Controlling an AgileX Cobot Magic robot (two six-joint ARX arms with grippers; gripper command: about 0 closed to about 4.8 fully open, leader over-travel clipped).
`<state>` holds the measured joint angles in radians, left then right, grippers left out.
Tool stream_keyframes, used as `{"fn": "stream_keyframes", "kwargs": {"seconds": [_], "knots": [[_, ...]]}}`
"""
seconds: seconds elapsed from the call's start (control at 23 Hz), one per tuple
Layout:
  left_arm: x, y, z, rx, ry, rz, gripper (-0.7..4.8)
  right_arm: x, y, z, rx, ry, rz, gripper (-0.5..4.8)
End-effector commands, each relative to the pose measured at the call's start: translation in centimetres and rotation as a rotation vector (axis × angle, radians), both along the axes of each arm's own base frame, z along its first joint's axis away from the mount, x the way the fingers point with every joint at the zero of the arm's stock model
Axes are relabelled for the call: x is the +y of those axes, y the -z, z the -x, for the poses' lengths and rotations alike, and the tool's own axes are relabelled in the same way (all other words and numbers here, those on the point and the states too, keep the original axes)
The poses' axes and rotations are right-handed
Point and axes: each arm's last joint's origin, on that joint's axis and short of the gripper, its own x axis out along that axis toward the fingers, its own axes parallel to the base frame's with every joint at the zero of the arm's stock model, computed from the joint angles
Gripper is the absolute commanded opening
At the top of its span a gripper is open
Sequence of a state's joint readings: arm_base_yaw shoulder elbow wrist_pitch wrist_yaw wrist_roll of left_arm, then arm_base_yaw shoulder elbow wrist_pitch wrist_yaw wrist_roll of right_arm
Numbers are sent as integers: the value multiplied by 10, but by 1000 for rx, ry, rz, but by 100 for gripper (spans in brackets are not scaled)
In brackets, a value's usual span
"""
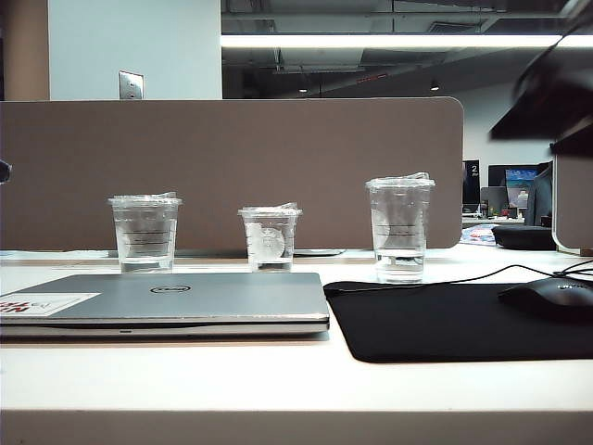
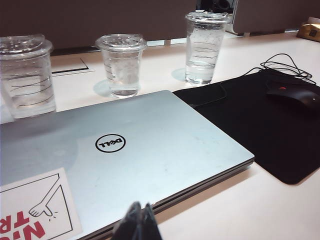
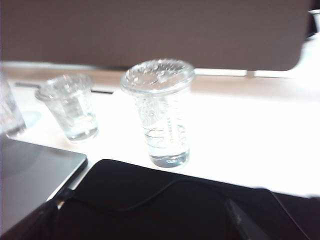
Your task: Pick up the coffee cup on the right and place it on the right side of the laptop.
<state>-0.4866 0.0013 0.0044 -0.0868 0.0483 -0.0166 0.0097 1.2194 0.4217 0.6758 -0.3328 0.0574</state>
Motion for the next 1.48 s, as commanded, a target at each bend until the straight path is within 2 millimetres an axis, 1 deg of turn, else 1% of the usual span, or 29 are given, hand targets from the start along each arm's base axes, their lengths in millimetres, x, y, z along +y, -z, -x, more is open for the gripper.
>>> {"fn": "stream_keyframes", "kwargs": {"seconds": [0.04,0.17,0.3,0.39,0.48,0.83,1.35,1.48], "knots": [[0,-2,0,-15,-3,6,-5,10,5,-42,5,-91,9,479],[0,-2,0,-15,-3,6,-5,19,21,-77,38,-115,9,479],[0,-2,0,-15,-3,6,-5,26,37,-103,52,-127,29,479],[0,-2,0,-15,-3,6,-5,31,48,-116,67,-120,68,479],[0,-2,0,-15,-3,6,-5,35,66,-140,89,-129,81,479],[0,-2,0,-15,-3,6,-5,39,84,-173,94,-131,81,479],[0,-2,0,-14,-3,5,-5,58,100,-206,56,-140,86,479],[0,-2,0,-14,-3,5,-5,61,103,-211,53,-123,89,479]]}}
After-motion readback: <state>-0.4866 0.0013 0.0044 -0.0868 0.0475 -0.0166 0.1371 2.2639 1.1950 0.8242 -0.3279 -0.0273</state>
